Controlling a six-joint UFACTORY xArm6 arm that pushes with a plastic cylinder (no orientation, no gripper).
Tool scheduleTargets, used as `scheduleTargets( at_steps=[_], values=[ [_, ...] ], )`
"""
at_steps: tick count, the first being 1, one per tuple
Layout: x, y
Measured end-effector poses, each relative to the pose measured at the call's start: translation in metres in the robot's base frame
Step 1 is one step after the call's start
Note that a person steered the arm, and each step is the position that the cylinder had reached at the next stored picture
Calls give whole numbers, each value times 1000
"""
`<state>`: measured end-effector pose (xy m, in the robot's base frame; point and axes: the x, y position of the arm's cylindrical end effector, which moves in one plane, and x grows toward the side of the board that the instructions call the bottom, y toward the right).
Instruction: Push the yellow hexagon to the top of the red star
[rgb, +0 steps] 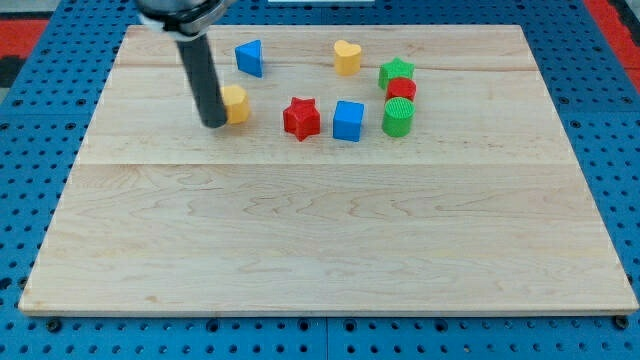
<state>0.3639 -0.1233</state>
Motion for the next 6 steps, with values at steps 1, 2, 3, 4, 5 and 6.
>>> scheduleTargets(
  at_steps=[1, 2, 3, 4, 5, 6],
  values=[
    [-8, -19],
    [-16, -26],
    [-30, -9],
    [-31, 15],
    [-31, 40],
    [-31, 47]
  ],
)
